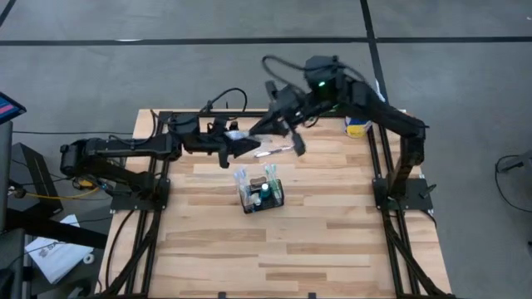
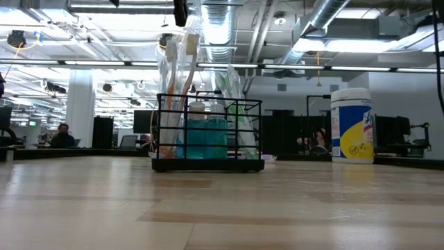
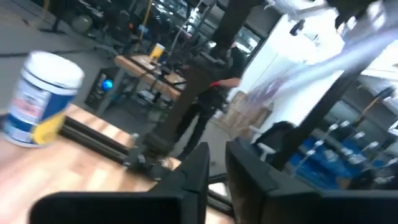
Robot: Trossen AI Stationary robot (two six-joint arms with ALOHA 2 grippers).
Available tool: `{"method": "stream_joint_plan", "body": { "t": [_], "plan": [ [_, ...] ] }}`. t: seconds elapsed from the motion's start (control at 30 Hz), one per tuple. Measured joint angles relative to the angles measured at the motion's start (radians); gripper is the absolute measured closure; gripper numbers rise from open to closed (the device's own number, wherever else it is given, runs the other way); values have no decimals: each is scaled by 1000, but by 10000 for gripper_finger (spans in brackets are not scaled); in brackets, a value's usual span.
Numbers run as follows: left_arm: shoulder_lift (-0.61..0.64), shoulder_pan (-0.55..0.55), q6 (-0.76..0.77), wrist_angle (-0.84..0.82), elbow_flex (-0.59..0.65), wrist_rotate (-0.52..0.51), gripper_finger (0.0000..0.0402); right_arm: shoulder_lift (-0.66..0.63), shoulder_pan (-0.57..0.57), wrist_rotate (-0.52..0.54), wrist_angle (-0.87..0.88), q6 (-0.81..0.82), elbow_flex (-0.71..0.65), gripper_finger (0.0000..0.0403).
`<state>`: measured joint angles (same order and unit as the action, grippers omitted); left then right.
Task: Pick & Place toothbrushing station
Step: Put the bottom purple toothbrush into the mesh organizer
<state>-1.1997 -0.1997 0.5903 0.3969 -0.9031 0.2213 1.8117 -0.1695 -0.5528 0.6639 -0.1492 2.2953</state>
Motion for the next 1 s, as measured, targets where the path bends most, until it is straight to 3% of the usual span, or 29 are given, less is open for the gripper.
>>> {"method": "stream_joint_plan", "body": {
  "t": [0.3, 0.43, 0.6, 0.8, 0.9, 1.0],
  "plan": [
    [0, -84, -173, -15, 0, 21, 273, -78, -50, 10, 32, 45, 11, 402],
    [11, -153, -238, -211, 0, -37, 260, -107, -73, 60, 87, 44, 12, 402],
    [39, -155, -487, -608, 1, -348, 274, -120, -89, 117, 140, 70, 11, 402],
    [39, -91, -667, -863, 1, -737, 293, -117, -110, 142, 145, 128, 11, 403],
    [39, -63, -691, -913, 1, -846, 289, -110, -111, 171, 145, 144, 11, 403],
    [39, -53, -714, -937, 1, -869, 281, -109, -113, 197, 144, 151, 11, 403]
  ]
}}
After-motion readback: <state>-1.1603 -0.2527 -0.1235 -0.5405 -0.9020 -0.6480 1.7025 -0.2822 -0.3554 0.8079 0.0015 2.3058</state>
